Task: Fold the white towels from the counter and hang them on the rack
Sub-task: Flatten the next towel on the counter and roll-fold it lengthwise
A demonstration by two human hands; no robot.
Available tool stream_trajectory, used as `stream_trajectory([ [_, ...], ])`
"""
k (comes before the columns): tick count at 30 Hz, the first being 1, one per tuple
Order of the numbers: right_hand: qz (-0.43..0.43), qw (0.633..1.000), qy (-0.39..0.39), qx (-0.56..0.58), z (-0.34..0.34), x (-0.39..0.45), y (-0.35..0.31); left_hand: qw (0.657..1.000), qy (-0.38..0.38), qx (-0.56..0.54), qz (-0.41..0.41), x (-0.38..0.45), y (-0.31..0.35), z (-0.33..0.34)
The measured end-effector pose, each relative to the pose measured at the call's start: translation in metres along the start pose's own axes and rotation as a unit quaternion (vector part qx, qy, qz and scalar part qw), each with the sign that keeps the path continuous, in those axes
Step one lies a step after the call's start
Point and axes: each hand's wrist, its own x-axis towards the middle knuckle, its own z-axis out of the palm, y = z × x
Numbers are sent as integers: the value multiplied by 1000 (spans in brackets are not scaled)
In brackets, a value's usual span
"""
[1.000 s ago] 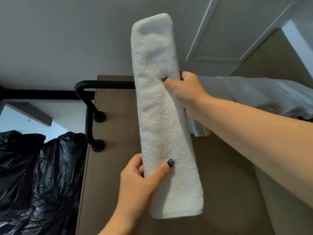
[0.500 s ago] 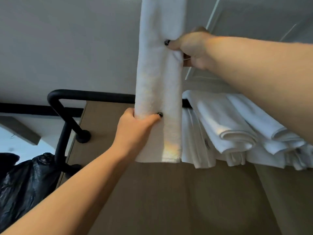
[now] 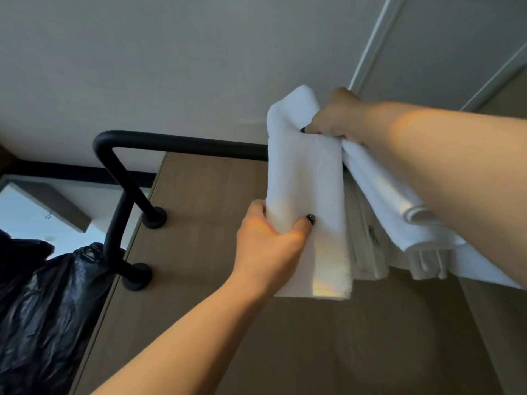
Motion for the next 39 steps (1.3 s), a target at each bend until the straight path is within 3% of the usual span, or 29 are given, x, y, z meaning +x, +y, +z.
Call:
stream_trajectory([
  [2,-93,993,53,-53,7,-1,-8,1000,1,7,9,2,-2,1],
  [4,-201,975,49,-76,13,-9,-16,1000,1,17,22,3,-7,1],
  [6,-238,967,15,-95,19,-16,-23,999,6,20,32,4,-15,2],
  [10,-229,961,-36,-151,35,-27,-27,998,24,-14,51,1,-27,5],
  [15,-183,976,-42,-114,40,-24,-29,983,40,-151,96,9,-45,9],
  [19,-175,979,-69,-76,39,-24,-33,985,109,-112,75,50,-59,4],
  [22,-175,978,-109,-25,35,-15,-34,991,49,-89,85,90,-53,-3],
  [26,-133,961,-235,59,35,-12,-41,981,-151,-118,41,119,-33,-12],
  [28,-112,955,-262,87,35,-15,-46,969,-227,-91,27,120,-28,-12],
  [30,-116,966,-232,24,31,-27,-49,967,-243,-72,34,116,-32,-6],
  [34,-194,968,-97,-130,20,-74,-49,978,-153,-136,32,104,-46,1],
  [37,-243,952,-79,-167,16,-143,-35,986,-116,-74,99,103,-56,4],
  [39,-262,940,-70,-205,15,-181,-18,989,-101,-82,66,99,-53,3],
])
